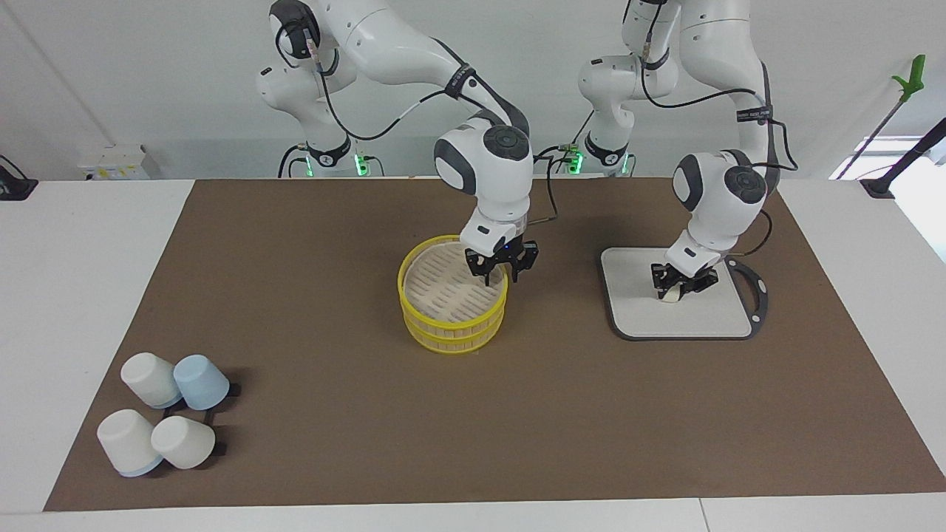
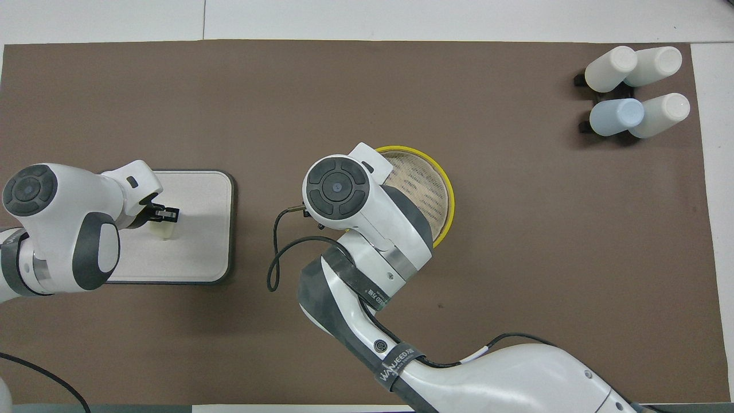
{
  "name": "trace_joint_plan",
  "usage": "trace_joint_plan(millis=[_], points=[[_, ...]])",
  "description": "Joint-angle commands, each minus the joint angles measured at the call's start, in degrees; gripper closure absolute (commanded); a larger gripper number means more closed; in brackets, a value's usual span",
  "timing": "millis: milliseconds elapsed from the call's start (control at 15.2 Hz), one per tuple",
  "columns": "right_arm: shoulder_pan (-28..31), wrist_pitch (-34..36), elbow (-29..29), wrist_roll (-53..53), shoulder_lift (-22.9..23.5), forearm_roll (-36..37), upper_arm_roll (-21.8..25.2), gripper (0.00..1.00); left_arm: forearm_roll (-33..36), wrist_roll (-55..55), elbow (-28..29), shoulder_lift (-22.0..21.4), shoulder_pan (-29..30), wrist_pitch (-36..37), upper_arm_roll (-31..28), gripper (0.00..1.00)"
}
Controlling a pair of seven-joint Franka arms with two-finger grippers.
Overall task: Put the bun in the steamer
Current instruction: 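Grasp the bun with the left gripper while the right gripper grips the lid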
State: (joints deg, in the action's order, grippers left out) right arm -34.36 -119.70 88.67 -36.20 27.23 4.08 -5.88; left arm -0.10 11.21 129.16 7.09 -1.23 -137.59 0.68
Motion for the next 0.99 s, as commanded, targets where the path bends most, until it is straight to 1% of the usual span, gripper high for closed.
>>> trace_joint_plan(millis=[0, 132, 264, 330, 462, 527, 725, 923], points=[[0.3, -1.4, 2.6, 0.1, -1.7, -0.1, -0.2, 0.55, -0.8, 0.4, 0.8, -0.2, -0.4, -1.0, -0.6, 0.78], [0.3, -1.5, 2.6, 0.1, -1.8, -0.1, -0.2, 0.6, -0.8, 0.4, 0.7, -0.1, -0.4, -1.0, -0.6, 0.78], [0.3, -1.7, 2.8, 0.1, -1.8, -0.1, -0.2, 0.69, -0.9, 0.2, -0.4, -0.1, -0.6, 0.6, -0.5, 0.78], [0.4, -1.7, 2.9, 0.1, -1.8, -0.1, -0.2, 0.77, -0.9, 0.0, -1.3, -0.1, -0.7, 1.2, -0.6, 0.78], [0.4, -1.9, 2.8, 0.1, -1.8, -0.2, -0.2, 0.95, -0.9, -0.1, -2.3, -0.4, -0.8, 2.6, -0.5, 0.78], [0.4, -1.9, 2.8, 0.1, -1.8, -0.1, -0.2, 0.97, -0.9, -0.5, -3.6, -0.8, -0.9, 4.9, -0.4, 0.78], [0.3, -1.2, 2.5, 0.1, -1.8, -0.1, -0.2, 0.97, -0.8, -3.0, -7.5, -1.9, -1.8, 10.7, -0.1, 0.78], [0.2, 2.8, -0.6, 0.1, -1.7, 0.2, -0.1, 0.97, -0.8, -5.6, -11.1, -3.1, -3.4, 16.0, -0.1, 0.78]])
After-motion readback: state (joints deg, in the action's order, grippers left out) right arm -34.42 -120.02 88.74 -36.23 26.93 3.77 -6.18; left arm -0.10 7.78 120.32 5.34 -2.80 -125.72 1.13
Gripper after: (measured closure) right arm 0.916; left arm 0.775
